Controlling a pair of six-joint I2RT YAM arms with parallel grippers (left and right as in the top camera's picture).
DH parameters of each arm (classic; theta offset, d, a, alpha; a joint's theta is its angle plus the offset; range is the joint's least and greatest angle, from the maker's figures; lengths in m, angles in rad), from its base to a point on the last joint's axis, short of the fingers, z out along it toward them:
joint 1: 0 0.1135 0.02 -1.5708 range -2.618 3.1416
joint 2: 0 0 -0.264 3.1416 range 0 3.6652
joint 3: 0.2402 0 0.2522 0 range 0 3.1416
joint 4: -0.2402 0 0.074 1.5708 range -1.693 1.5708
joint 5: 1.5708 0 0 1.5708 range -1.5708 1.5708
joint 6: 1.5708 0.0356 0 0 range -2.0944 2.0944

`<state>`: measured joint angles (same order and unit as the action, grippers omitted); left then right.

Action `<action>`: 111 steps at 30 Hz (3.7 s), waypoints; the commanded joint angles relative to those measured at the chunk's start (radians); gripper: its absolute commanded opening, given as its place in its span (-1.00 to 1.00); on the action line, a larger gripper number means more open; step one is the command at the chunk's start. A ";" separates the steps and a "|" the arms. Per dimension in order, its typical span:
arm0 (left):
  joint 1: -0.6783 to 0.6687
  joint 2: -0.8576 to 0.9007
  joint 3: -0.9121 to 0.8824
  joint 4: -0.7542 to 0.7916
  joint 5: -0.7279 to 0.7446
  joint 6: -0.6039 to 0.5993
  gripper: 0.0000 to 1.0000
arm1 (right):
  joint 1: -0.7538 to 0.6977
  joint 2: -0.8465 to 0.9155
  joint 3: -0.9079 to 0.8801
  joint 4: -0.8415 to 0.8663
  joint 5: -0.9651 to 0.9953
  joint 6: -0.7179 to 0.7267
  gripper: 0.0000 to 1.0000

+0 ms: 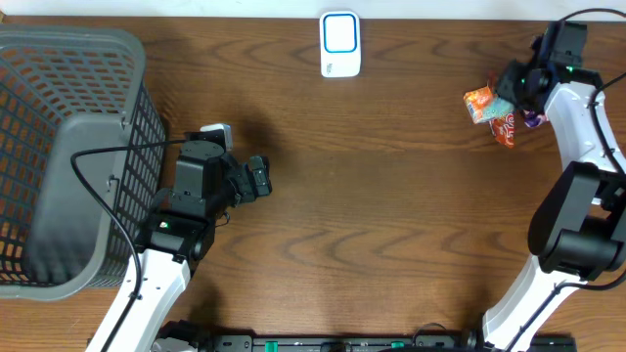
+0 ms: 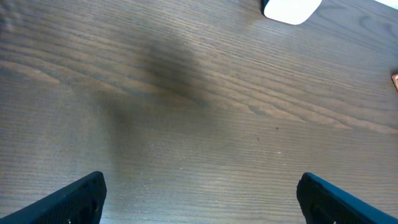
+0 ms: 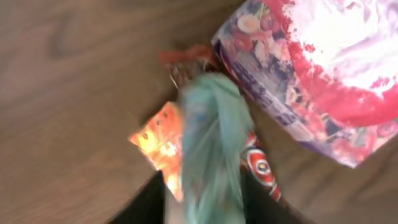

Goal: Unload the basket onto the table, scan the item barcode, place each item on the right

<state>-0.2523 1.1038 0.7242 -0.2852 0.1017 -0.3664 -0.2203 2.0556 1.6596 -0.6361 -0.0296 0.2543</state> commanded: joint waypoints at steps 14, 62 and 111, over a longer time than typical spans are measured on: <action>0.003 0.002 0.007 0.001 -0.010 -0.002 0.96 | 0.035 -0.421 0.000 -0.318 -0.029 0.049 0.98; 0.003 0.002 0.007 0.001 -0.009 -0.002 0.96 | 0.374 -1.384 -0.727 -0.565 0.088 0.115 0.99; 0.003 0.002 0.007 0.001 -0.010 -0.002 0.95 | 0.289 -2.050 -1.654 0.561 0.005 -0.218 0.98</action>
<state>-0.2523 1.1038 0.7242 -0.2855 0.1017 -0.3664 0.0746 0.0120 0.0093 -0.0719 -0.0391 0.0769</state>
